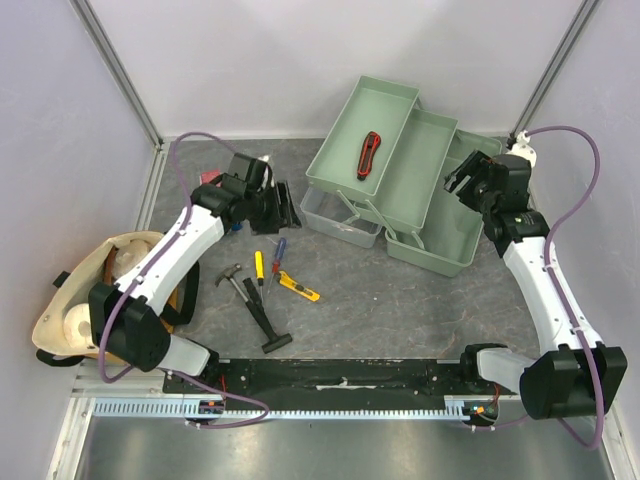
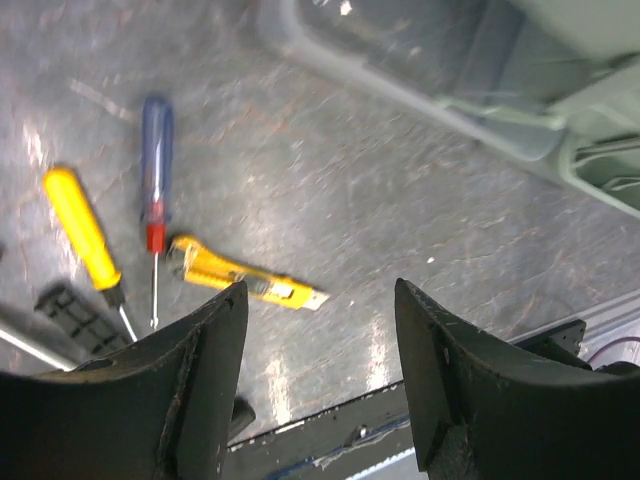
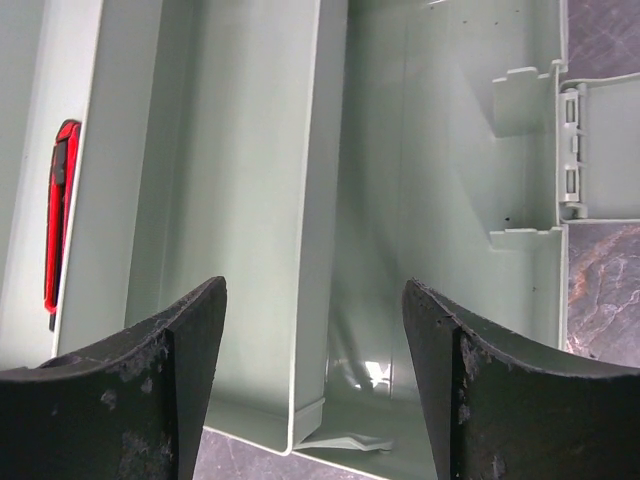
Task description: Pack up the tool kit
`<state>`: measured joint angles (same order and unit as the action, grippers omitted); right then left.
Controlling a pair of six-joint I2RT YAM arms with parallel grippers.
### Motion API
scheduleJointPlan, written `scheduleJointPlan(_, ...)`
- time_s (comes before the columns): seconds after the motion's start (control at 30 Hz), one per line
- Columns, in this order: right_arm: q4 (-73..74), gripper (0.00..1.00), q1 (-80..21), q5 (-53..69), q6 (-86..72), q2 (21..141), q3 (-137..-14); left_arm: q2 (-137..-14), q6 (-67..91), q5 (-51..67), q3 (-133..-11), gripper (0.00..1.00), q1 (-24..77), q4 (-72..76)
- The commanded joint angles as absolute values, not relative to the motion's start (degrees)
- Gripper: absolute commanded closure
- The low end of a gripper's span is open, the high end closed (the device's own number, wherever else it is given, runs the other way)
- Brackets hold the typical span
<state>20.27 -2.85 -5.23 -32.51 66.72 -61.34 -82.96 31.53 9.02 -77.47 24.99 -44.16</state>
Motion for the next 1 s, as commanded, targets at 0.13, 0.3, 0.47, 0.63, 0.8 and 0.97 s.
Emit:
scheduleJointPlan(0.13, 19.3, 0.22, -3.0, -9.1, -35.1, 68.0, -61.8, -80.5, 45.2, 3.5, -65.1, 0.35, 25.2, -45.1)
scheduleJointPlan(0.3, 19.8, 0.22, -3.0, -9.8, -34.8, 67.6, -60.9, -84.2, 51.2, 4.0, -64.3, 0.36, 25.2, -45.6)
scheduleJointPlan(0.47, 20.3, 0.21, -3.0, -9.8, -34.5, 67.8, -60.3, -87.0, 62.0, 3.7, -61.2, 0.4, 26.1, -43.8)
scheduleJointPlan(0.63, 20.4, 0.21, -3.0, -9.6, -35.2, 68.1, -59.2, -87.0, 69.6, 2.9, -56.4, 0.43, 27.3, -41.0)
scheduleJointPlan(0.8, 20.6, 0.2, -2.9, -10.1, -34.9, 67.7, -58.4, -90.7, 69.3, 3.2, -56.4, 0.39, 27.6, -39.5)
scheduleJointPlan(0.97, 20.7, 0.2, -2.9, -10.2, -34.7, 67.5, -58.3, -94.7, 69.0, 2.7, -56.5, 0.39, 28.4, -38.4)
